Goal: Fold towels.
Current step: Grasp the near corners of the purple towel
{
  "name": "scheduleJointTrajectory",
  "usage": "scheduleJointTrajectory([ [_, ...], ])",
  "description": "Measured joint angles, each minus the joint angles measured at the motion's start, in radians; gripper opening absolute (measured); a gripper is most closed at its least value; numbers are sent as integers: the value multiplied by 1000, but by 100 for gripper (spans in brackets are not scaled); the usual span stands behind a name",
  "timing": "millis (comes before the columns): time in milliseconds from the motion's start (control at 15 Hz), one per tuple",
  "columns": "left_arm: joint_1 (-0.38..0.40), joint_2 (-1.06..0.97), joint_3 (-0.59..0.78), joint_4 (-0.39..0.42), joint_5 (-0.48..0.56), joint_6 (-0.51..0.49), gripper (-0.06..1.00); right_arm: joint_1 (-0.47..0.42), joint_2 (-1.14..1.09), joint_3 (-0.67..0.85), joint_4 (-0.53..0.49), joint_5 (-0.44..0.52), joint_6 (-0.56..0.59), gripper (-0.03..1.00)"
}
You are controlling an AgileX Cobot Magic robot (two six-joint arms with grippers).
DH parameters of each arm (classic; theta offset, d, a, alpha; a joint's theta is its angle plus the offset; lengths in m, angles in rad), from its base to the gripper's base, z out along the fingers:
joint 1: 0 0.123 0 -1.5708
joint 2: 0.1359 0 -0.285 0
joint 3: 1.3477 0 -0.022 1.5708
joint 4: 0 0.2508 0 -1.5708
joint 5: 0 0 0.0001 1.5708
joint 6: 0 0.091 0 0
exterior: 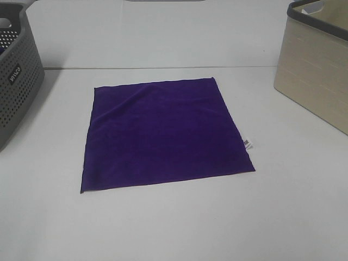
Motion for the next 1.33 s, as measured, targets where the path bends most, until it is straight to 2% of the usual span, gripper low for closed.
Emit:
scheduleJointTrajectory([
  [1333,0,0,0,20,0,8,99,0,0,0,0,0,0,76],
])
